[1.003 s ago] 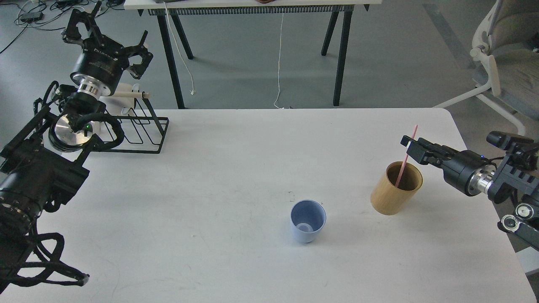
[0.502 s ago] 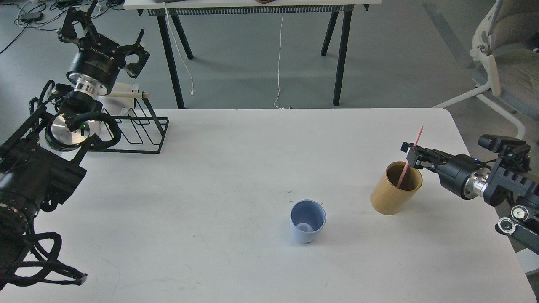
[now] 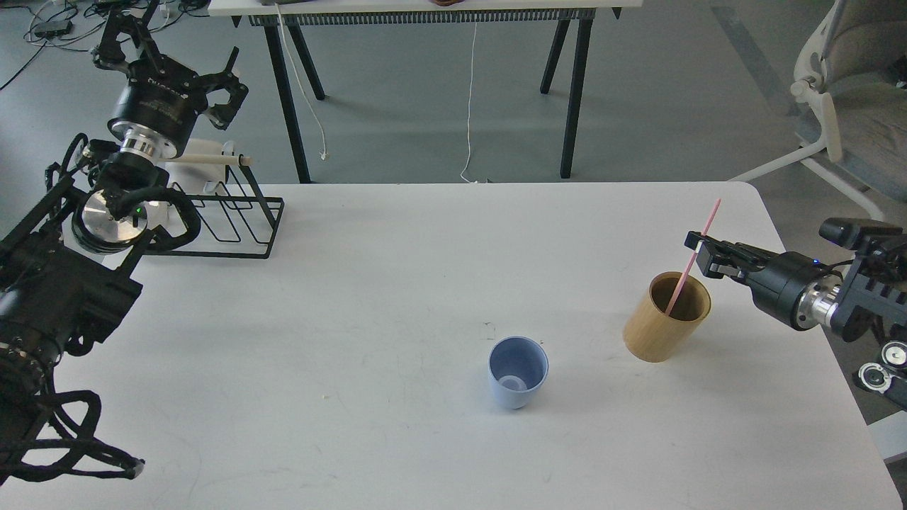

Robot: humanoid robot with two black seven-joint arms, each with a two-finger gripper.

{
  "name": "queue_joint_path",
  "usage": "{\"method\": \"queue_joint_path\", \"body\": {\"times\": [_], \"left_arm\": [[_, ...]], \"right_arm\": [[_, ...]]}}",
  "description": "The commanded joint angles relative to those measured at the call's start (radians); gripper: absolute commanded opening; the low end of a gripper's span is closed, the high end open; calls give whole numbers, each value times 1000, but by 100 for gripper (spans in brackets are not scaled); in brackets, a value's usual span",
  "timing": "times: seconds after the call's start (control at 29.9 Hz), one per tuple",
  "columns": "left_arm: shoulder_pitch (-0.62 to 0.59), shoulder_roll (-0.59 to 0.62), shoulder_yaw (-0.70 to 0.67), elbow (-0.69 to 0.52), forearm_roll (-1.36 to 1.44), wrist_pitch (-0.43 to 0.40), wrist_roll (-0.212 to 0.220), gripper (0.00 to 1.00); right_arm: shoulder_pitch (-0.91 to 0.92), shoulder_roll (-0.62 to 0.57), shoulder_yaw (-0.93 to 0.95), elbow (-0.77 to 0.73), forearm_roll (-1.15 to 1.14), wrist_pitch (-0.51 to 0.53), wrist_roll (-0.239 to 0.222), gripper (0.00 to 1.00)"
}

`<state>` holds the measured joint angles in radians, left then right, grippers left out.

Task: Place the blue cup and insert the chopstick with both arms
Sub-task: 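Pull the pink stick up out of the tan cup with the right gripper, then lower the pink stick into the blue cup with the right gripper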

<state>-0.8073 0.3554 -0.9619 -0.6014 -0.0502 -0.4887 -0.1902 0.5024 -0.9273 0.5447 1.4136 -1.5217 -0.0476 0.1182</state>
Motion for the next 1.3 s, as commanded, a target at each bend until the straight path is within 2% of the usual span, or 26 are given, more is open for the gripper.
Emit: {"method": "queue_joint_path", "body": {"times": [0.0,0.17,0.47,0.6,0.8,1.04,1.27], "left_arm": [[0,5,0,0,0,0,0,100],[0,10,0,-1,0,0,0,100],[0,19,3,-5,0,0,2,100],[0,25,3,-6,0,0,2,100],[0,25,5,-6,0,0,2,100],[0,25,3,-6,0,0,2,100],[2,23,6,-6,1,0,0,100]], "right_arm": [[10,-83,11,80,2,-1,0,5],[62,-212,50,189,5,-1,1,5],[283,-214,77,260,12,8,6,5],[311,-131,70,292,14,29,6,5],[304,79,17,285,12,107,-2,5],[286,160,-132,278,-1,107,-3,4],[243,209,-146,249,-5,109,-5,4]]}}
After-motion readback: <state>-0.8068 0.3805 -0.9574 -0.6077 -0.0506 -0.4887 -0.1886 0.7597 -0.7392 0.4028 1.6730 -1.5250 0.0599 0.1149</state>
